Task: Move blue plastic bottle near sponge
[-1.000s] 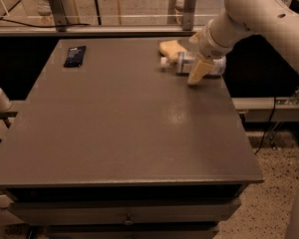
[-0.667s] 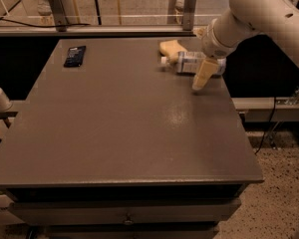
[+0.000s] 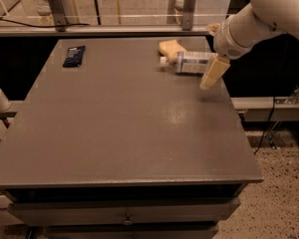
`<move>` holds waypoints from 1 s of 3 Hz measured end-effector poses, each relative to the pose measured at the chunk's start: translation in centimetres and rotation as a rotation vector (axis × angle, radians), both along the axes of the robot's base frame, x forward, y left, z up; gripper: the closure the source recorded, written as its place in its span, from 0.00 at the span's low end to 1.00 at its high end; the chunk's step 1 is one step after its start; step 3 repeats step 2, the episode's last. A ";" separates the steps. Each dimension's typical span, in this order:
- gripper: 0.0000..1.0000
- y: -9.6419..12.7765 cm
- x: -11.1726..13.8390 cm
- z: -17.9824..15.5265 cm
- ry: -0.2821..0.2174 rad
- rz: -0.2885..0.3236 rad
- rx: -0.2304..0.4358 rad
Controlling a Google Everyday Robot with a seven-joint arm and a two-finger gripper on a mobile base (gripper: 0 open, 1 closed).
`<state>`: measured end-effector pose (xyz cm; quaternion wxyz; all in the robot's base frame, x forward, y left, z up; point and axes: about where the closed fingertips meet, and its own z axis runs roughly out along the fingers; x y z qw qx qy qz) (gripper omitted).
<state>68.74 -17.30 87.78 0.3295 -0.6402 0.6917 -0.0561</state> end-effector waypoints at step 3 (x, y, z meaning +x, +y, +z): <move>0.00 -2.6 -3.3 1.3 -0.016 -0.052 0.048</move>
Offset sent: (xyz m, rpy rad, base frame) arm -0.0265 -0.0179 0.0123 0.0409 -0.0155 -0.0378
